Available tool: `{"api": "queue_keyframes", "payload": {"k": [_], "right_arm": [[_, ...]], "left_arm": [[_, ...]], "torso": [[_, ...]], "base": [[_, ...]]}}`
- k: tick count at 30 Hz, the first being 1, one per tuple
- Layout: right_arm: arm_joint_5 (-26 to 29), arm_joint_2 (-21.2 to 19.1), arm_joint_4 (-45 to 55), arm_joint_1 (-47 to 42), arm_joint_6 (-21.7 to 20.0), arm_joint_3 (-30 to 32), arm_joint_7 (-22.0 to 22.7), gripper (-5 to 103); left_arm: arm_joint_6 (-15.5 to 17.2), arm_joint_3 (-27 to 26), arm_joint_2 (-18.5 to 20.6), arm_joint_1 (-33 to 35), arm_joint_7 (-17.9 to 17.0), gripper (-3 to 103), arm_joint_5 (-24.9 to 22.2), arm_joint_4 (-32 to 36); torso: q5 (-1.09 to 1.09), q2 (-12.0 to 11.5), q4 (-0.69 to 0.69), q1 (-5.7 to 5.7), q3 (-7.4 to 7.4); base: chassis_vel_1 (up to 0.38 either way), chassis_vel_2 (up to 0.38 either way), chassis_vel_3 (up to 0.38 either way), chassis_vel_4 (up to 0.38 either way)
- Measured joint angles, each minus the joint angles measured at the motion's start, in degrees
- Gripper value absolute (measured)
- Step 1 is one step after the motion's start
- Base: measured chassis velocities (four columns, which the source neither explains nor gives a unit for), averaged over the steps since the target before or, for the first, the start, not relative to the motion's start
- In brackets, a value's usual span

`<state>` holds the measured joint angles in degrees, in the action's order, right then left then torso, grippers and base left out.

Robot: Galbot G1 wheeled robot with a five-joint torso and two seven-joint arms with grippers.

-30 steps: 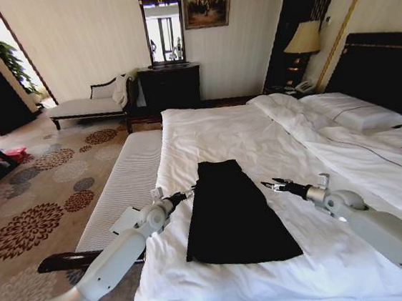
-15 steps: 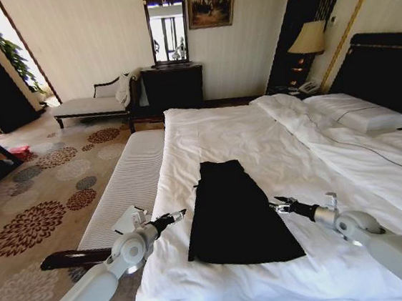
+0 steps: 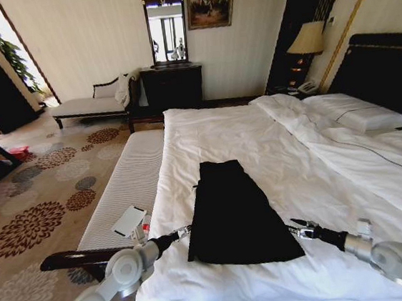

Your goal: Fold the clothes on the bed.

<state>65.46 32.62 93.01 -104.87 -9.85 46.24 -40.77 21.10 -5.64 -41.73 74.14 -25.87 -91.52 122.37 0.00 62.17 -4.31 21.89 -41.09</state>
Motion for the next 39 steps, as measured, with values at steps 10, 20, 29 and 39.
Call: {"api": "queue_keyframes", "payload": {"k": [10,20,29,39], "right_arm": [[-0.1,0.3,1.4,-6.1,-0.2,2.9,-1.4,100],[-3.6,1.6,1.8,-9.2,0.0,3.0,-3.3,100],[-3.2,0.1,-2.0,-6.9,0.8,2.4,-3.5,100],[-4.9,0.6,-2.8,-7.0,1.1,1.6,-4.5,100]], "left_arm": [[0.8,-2.1,0.8,2.7,-0.4,99,-0.8,1.4],[1.2,-0.6,-0.4,1.6,-0.6,99,-0.5,-0.2],[1.2,-0.7,-0.9,3.3,-0.8,99,0.7,0.2],[1.3,0.0,-1.9,2.5,-0.9,99,1.7,-1.6]], "torso": [[0.00,0.0,0.00,0.01,0.00],[0.00,0.0,0.00,0.00,0.00],[0.00,0.0,0.02,0.01,0.00],[0.00,0.0,0.00,0.00,0.00]], "base": [[0.000,0.000,0.000,0.000],[0.000,0.000,0.000,0.000],[0.000,0.000,0.000,0.000],[0.000,0.000,0.000,0.000]]}}
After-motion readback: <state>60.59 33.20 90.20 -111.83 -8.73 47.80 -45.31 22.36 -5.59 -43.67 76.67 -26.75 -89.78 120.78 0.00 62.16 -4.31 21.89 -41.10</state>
